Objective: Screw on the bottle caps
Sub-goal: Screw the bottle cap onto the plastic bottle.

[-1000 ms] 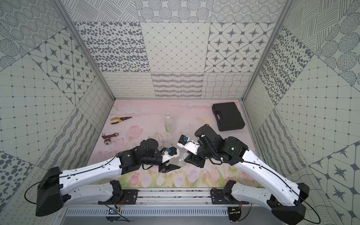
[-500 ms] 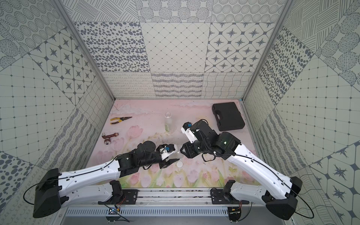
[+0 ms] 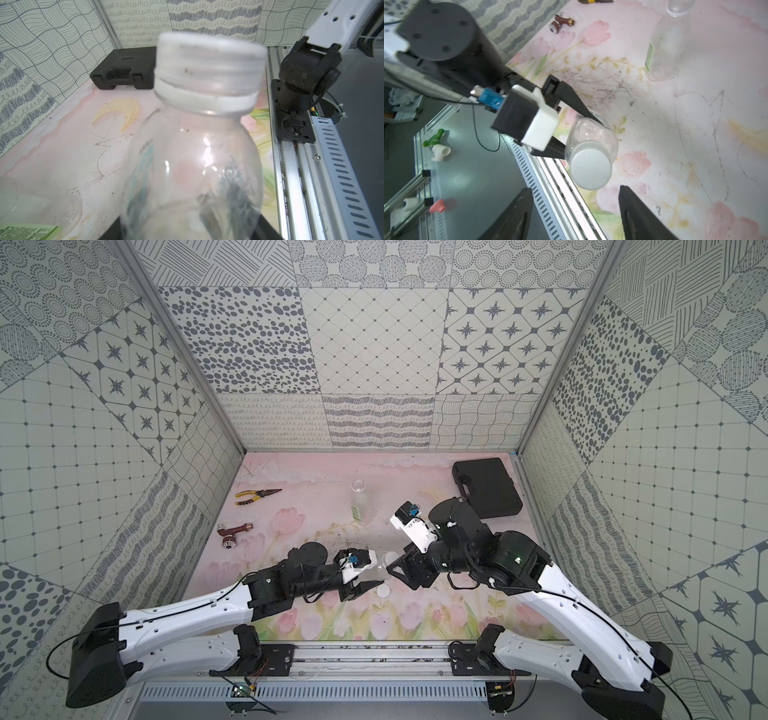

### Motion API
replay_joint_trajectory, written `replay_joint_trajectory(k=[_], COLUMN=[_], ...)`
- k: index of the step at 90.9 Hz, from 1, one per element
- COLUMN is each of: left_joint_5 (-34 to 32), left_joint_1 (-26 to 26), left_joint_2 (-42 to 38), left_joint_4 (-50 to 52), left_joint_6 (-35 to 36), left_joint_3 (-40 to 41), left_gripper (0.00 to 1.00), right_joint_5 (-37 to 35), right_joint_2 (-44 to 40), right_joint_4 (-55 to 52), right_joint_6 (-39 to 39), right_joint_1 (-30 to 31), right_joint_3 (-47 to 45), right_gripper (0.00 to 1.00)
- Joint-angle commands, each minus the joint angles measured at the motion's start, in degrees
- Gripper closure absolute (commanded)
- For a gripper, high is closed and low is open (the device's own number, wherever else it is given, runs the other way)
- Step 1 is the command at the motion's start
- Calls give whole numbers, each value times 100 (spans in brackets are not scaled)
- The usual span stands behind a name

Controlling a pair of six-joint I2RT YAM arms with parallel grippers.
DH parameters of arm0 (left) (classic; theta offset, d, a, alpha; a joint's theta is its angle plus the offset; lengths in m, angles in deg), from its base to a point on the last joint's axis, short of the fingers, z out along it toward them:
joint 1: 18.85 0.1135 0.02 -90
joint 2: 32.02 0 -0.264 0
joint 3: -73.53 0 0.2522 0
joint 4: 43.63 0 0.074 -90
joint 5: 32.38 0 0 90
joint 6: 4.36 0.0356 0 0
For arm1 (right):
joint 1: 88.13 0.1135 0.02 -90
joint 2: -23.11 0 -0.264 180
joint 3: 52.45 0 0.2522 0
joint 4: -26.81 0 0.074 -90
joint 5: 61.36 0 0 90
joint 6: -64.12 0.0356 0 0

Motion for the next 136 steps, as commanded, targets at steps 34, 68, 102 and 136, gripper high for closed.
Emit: replay_joint_trajectory(k=[34, 68, 102, 136], left_joint_5=[1513, 1518, 1501, 1496], left_joint_1=[-7, -9, -9, -9], left_joint_2=[-78, 134, 155, 146], left_joint_4=[197, 162, 89, 126], left_joint_6=[-247, -218, -237, -237], left_joint_3=[-258, -355, -347, -374], left_gripper=[50, 50, 49, 49], right_joint_5=[267, 19, -208, -362], right_joint_2=[-358, 91, 175, 311], right_joint_4=[-349, -221, -115, -123], right_joint_6=[-2887, -3093, -3032, -2949], right_joint_1=[89, 201, 386, 501], right_joint_3=[165, 105, -108, -140], right_gripper=[29, 34, 39, 47])
